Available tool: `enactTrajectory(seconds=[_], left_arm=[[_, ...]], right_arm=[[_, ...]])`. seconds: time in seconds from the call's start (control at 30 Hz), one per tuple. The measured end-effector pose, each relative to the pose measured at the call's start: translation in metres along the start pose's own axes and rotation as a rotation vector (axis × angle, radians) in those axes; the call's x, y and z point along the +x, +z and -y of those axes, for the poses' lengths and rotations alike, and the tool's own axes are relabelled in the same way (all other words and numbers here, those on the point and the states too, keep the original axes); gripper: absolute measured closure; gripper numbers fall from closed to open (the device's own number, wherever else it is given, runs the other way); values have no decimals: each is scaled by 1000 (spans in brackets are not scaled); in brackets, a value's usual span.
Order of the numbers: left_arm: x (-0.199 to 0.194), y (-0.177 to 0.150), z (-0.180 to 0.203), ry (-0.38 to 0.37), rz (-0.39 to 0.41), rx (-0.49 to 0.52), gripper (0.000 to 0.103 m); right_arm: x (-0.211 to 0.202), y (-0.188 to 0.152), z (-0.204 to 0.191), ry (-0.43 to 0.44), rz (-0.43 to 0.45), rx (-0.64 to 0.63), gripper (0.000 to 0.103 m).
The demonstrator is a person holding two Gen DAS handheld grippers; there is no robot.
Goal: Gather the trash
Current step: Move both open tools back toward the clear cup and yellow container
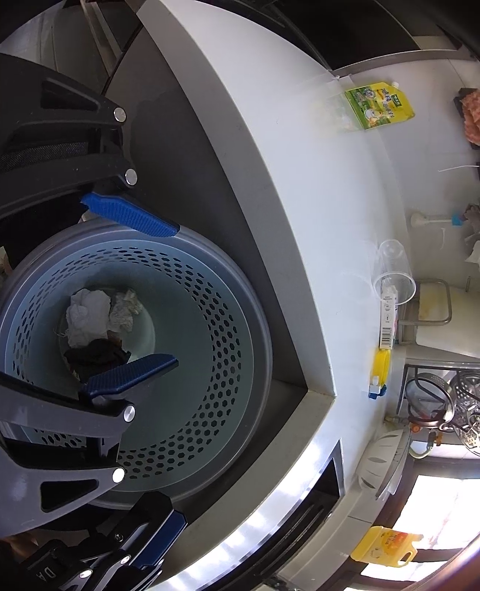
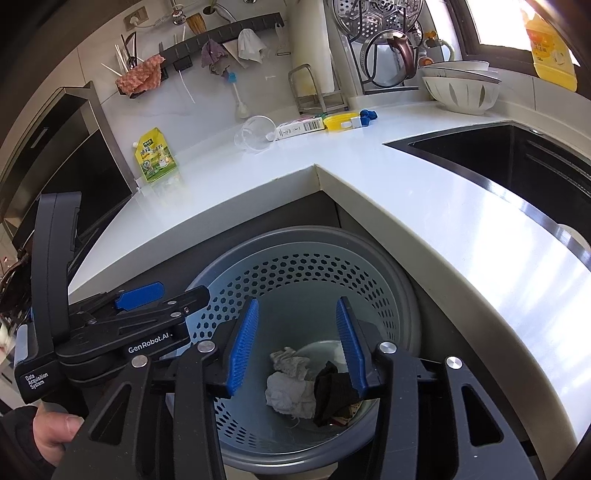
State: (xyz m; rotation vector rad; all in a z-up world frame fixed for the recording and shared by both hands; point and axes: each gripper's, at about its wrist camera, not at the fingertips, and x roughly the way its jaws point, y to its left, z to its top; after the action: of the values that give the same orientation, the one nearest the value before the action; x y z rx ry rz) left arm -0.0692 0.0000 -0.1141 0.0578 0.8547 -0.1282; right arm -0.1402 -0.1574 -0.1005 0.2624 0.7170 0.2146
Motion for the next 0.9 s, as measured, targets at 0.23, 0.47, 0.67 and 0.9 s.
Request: enactTrajectory(seconds=[0.23,0.47,0.67,0.9], left_arm=[[-1,1,-2,-7,5,-5,36],[-6,2,-8,-8,25,-21,32],[-6,5,-12,2,42,-24,28],[-1,12,-16,11,49,-19,28]], right_arm=[[0,-1,2,0,0,7,60],[-2,-2,-1,14,12,-4,55],[-1,0,-1,43,21,-5,51],[-1,9,-3,47,38,-18,47]])
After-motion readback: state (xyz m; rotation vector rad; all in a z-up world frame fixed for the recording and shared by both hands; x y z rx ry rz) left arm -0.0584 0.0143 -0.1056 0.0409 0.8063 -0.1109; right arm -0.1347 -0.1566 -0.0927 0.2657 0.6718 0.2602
